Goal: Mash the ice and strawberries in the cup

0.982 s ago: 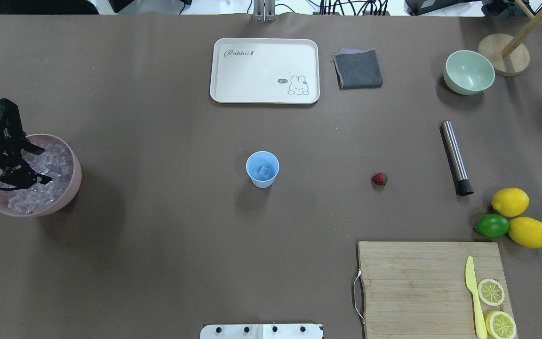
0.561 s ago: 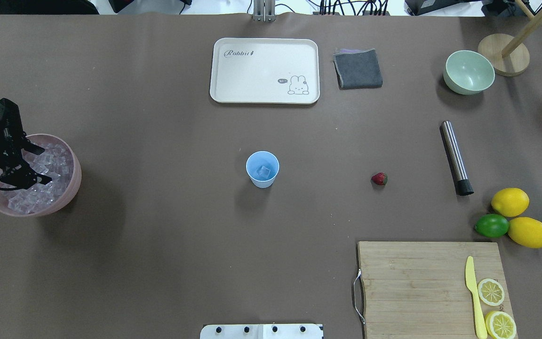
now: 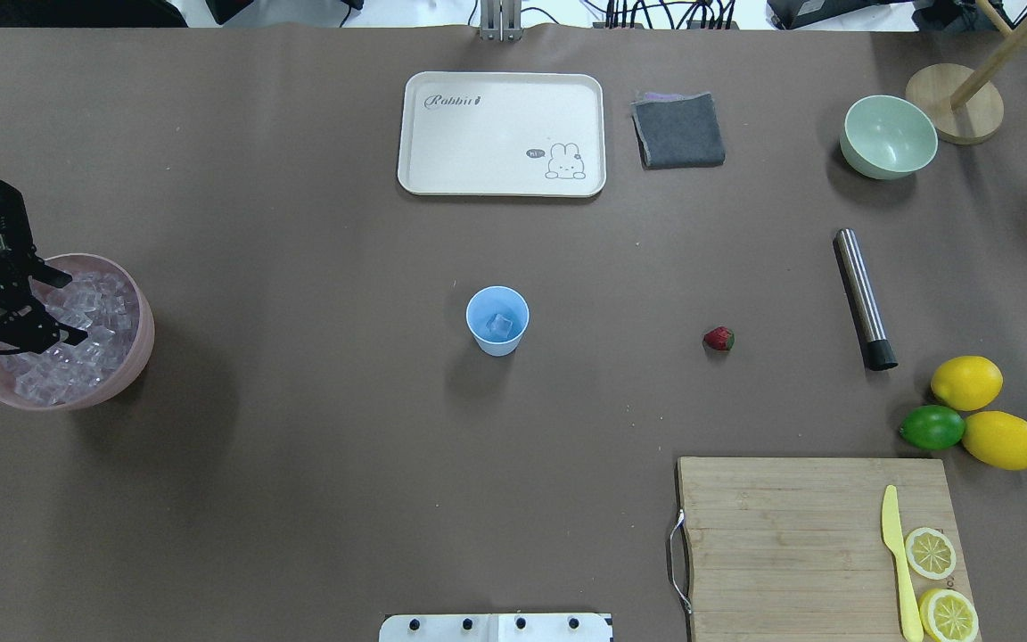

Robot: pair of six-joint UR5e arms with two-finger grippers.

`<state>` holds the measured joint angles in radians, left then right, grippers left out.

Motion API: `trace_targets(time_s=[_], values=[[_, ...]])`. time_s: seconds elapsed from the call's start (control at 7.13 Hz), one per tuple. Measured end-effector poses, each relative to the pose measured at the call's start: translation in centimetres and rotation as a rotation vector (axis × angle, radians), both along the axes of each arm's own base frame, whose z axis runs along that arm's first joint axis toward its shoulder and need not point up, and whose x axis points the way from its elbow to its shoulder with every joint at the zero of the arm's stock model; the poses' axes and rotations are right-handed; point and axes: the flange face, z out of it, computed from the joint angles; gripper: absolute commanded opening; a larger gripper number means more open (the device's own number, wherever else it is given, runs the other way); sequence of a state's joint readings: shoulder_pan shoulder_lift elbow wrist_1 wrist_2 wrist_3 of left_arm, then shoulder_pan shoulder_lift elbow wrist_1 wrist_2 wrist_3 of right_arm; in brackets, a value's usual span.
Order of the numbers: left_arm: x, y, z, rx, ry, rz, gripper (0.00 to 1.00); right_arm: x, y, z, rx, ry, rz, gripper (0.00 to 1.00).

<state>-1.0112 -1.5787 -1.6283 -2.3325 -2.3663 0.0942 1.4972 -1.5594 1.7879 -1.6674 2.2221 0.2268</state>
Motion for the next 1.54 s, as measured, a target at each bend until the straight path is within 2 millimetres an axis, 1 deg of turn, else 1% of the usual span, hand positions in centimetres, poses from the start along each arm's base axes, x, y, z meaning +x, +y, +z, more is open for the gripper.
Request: trace_targets(time_s=[0.56, 0.98, 1.4, 1.54], values=[[0.2, -0.2, 0.6, 0.009, -0.036, -0.030, 0.96, 0.0, -0.3, 0.7, 0.016, -0.002, 0.001, 1.00], [0.2, 0.0, 0.2, 0.017, -0.036, -0.033, 0.96, 0.0, -0.4, 0.9, 0.022, -0.004, 0.001, 1.00], [1.6, 0.4, 0.0, 0.036, -0.049, -0.024, 0.96, 0.0, -0.1, 1.3, 0.016, -0.003, 0.001, 1.00], [2.2, 0.6, 0.0, 0.045, -0.058, -0.023, 0.93, 0.0, 0.1, 1.5, 0.012, -0.002, 0.001, 1.00]])
